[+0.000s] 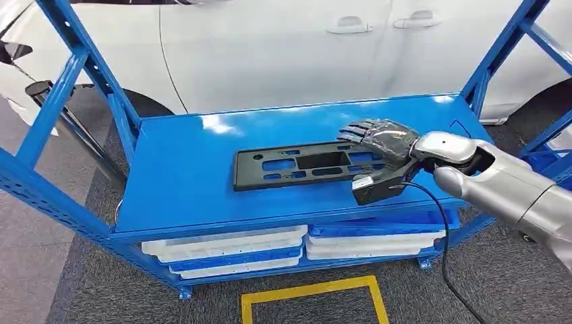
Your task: Take the parts from the cabinet and place them on the table.
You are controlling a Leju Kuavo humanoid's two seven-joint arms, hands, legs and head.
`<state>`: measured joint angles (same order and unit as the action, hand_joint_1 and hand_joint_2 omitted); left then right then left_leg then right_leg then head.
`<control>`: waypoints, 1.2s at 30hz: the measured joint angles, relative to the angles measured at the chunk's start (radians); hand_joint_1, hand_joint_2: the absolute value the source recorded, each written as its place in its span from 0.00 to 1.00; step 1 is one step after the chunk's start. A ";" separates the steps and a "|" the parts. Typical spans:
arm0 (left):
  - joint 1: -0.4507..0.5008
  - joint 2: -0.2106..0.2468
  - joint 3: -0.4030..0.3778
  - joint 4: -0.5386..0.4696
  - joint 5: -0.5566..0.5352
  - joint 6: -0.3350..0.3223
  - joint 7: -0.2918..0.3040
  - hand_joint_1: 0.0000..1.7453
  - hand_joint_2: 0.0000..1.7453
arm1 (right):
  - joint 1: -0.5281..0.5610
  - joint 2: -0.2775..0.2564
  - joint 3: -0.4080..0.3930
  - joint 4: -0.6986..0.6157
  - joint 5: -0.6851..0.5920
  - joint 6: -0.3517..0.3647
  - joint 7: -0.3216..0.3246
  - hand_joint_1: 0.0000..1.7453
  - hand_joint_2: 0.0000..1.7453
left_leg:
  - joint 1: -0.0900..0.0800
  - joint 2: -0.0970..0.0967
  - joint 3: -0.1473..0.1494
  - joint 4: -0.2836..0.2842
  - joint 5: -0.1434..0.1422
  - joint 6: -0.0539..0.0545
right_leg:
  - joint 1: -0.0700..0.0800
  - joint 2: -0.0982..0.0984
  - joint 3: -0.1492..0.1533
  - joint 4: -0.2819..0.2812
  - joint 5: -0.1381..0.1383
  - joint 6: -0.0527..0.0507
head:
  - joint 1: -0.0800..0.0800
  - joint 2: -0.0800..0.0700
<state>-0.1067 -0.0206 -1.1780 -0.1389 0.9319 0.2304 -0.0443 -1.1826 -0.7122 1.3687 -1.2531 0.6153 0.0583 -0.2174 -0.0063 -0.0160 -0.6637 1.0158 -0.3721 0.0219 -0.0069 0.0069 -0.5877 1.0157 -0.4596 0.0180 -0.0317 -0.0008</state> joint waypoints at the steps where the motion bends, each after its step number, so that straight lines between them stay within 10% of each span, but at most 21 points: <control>1: 0.000 -0.001 -0.001 0.000 0.002 0.000 -0.001 0.00 0.00 | 0.020 0.000 -0.006 0.006 0.003 -0.024 -0.003 0.00 0.00 | 0.000 0.000 0.000 0.000 0.000 0.000 | 0.000 0.000 0.000 0.000 0.000 0.000 | 0.000 0.000; 16: -0.001 -0.014 -0.033 0.000 0.011 -0.001 -0.002 0.00 0.00 | 0.367 0.103 -0.241 0.108 0.225 -0.175 0.000 0.00 0.00 | 0.000 -0.001 0.000 0.000 -0.001 0.001 | 0.000 -0.001 0.001 0.000 -0.001 0.000 | 0.000 0.000; 27: -0.005 -0.022 -0.053 -0.001 0.017 -0.005 -0.008 0.00 0.00 | 0.363 0.309 -0.301 0.300 0.326 -0.210 0.003 0.00 0.00 | 0.000 -0.001 0.000 0.000 0.000 0.001 | 0.001 -0.001 0.001 0.000 -0.001 0.000 | 0.000 0.000; 36: -0.004 -0.022 -0.066 -0.001 0.019 -0.018 -0.008 0.00 0.00 | 0.291 0.362 -0.306 0.370 0.341 -0.177 -0.004 0.00 0.00 | 0.000 -0.002 0.000 0.000 0.000 0.001 | 0.000 -0.001 0.001 0.000 0.000 0.000 | 0.000 0.000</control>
<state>-0.1107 -0.0427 -1.2436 -0.1400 0.9514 0.2125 -0.0519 -0.8912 -0.3506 1.0632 -0.8827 0.9567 -0.1187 -0.2216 -0.0065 -0.0176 -0.6635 1.0157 -0.3726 0.0229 -0.0070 0.0055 -0.5864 1.0157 -0.4601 0.0185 -0.0317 -0.0008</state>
